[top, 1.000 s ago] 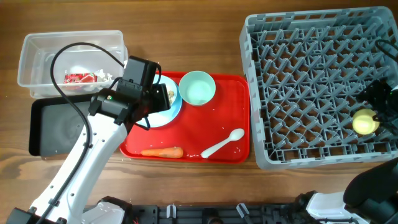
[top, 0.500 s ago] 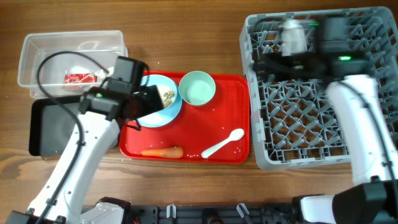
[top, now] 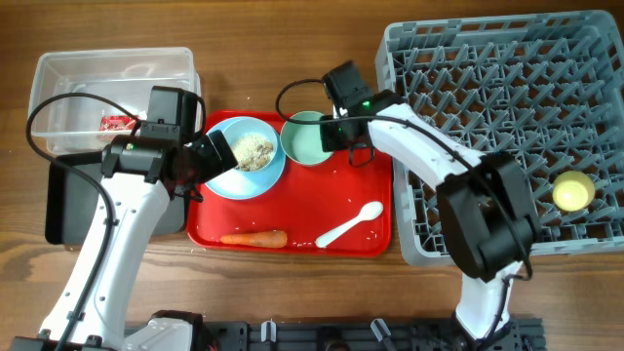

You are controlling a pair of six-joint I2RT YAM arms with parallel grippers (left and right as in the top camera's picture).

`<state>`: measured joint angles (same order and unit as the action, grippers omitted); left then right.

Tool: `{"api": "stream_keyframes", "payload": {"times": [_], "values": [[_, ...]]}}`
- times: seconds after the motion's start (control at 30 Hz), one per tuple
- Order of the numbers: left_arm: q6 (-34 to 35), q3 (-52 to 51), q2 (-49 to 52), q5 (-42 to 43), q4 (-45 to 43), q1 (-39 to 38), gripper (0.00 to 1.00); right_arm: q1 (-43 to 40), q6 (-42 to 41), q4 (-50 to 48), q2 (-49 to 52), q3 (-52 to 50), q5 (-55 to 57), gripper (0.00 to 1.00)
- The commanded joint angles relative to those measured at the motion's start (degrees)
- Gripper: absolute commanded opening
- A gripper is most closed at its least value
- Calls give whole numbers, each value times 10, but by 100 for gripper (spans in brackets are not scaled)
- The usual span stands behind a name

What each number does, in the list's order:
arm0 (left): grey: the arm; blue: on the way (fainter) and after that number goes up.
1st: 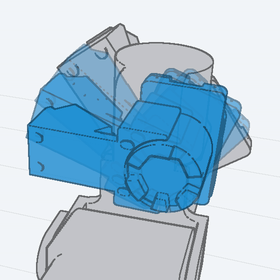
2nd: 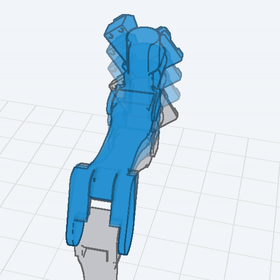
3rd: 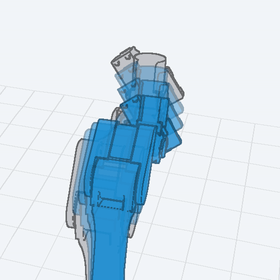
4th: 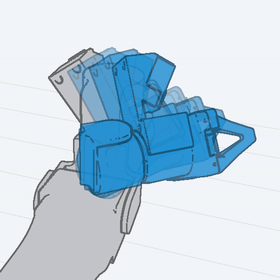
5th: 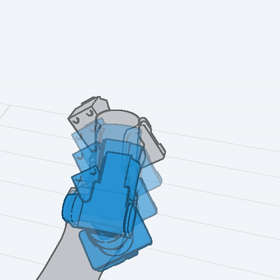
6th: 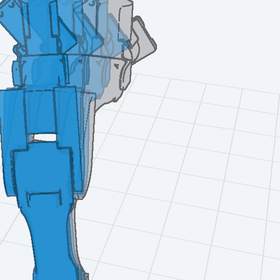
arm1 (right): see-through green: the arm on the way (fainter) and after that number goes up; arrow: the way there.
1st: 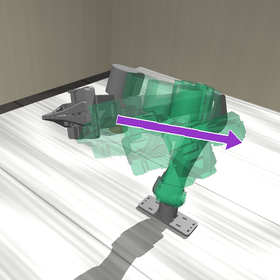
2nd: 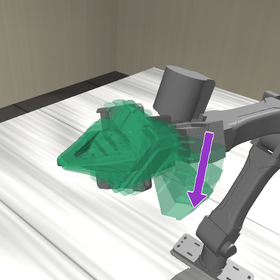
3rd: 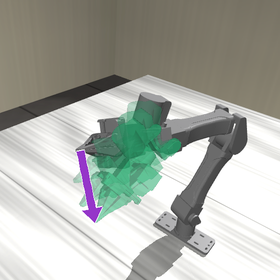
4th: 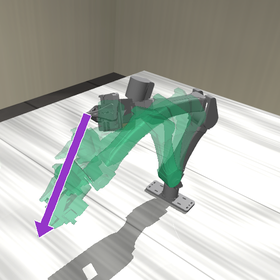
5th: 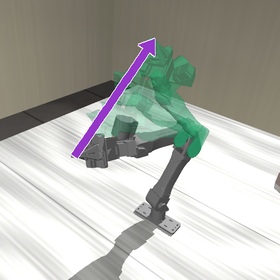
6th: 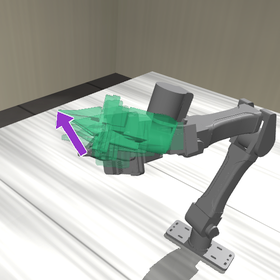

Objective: Sort waste into correct bins and load items into the dishwasher rack
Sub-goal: 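Grasp the mint bowl with the right gripper and lift it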

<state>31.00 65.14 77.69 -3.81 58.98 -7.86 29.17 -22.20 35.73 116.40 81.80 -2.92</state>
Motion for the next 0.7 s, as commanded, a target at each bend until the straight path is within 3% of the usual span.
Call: {"api": "stream_keyframes", "payload": {"times": [0.0,0.1,0.27,0.37,0.43,0.53,0.67], "values": [[10,3,-1,-5,0,3,100,-4,-20,4,5,3,6,24],[10,3,-1,-5,0,3,100,-14,-20,16,1,3,5,4],[10,3,-1,3,0,3,100,-34,-13,84,-62,8,62,4],[10,3,0,3,0,3,100,-45,63,102,-182,8,122,4],[10,3,-1,3,0,3,100,-67,75,100,-277,8,236,4],[10,3,-1,3,0,3,100,-124,162,63,-355,8,361,4],[10,3,-1,3,-5,3,100,-242,327,-44,-355,8,445,4]]}}
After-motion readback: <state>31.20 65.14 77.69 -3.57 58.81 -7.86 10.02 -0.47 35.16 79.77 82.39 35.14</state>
